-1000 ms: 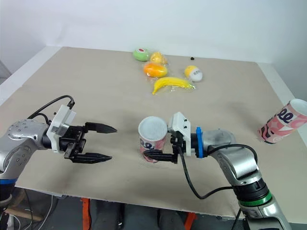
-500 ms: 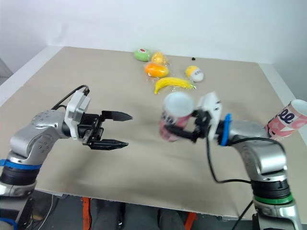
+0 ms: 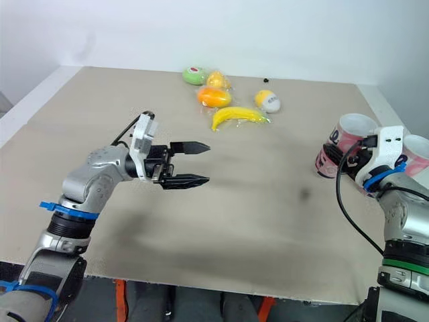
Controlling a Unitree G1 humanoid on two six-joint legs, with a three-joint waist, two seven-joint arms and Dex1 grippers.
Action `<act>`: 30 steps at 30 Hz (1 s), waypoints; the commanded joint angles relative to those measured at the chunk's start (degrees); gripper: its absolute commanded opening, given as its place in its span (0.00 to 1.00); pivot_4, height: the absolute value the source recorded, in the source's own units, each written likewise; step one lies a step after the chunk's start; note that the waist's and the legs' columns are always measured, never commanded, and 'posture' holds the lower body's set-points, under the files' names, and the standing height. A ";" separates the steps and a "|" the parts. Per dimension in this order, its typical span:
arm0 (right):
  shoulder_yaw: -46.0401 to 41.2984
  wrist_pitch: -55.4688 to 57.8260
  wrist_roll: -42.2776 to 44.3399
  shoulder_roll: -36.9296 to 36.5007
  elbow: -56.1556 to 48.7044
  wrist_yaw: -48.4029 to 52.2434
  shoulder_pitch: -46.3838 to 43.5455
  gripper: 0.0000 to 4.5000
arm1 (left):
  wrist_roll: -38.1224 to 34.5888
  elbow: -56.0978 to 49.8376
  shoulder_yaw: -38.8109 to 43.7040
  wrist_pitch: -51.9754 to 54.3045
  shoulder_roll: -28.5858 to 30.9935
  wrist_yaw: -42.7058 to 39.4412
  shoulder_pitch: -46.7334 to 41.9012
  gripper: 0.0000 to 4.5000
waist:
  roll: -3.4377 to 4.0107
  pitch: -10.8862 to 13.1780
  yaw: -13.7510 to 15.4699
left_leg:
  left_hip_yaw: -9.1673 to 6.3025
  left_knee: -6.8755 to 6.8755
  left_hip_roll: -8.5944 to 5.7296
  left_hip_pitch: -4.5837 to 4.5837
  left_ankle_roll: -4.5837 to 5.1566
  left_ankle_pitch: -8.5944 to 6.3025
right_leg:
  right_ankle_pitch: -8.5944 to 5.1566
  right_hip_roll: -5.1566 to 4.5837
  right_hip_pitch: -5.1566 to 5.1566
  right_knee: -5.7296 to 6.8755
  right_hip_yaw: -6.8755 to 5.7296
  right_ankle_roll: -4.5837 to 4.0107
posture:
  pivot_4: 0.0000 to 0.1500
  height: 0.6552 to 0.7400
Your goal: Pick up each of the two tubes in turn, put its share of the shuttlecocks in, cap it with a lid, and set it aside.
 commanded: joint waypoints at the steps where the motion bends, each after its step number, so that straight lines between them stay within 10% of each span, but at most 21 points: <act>1: -1.86 1.64 2.48 -0.32 -1.36 1.55 0.70 0.77 | 1.93 0.81 0.24 -1.83 0.20 0.45 -1.60 1.00 | 0.00 0.00 0.04 | 0.00 0.01 0.00 0.00 0.00 0.00 | 0.00 0.00 0.00 0.00 0.00 0.00 | 1.00 0.46; 4: -0.64 3.51 2.38 -0.58 -3.21 2.31 2.45 0.98 | 3.02 1.09 0.08 -2.11 0.36 0.38 -1.36 1.00 | 0.00 0.00 0.13 | 0.00 0.03 -0.01 0.00 0.00 0.00 | 0.01 0.00 0.03 0.00 -0.01 0.01 | 1.00 0.46; 30: 1.23 5.90 -2.86 -9.82 -14.19 11.68 21.62 0.98 | 2.27 -2.59 2.13 -0.58 3.78 -0.49 3.20 1.00 | 0.15 -0.09 0.31 | -0.01 0.00 -0.03 0.01 0.02 -0.01 | -0.05 -0.02 0.04 -0.01 0.00 0.06 | 1.00 0.46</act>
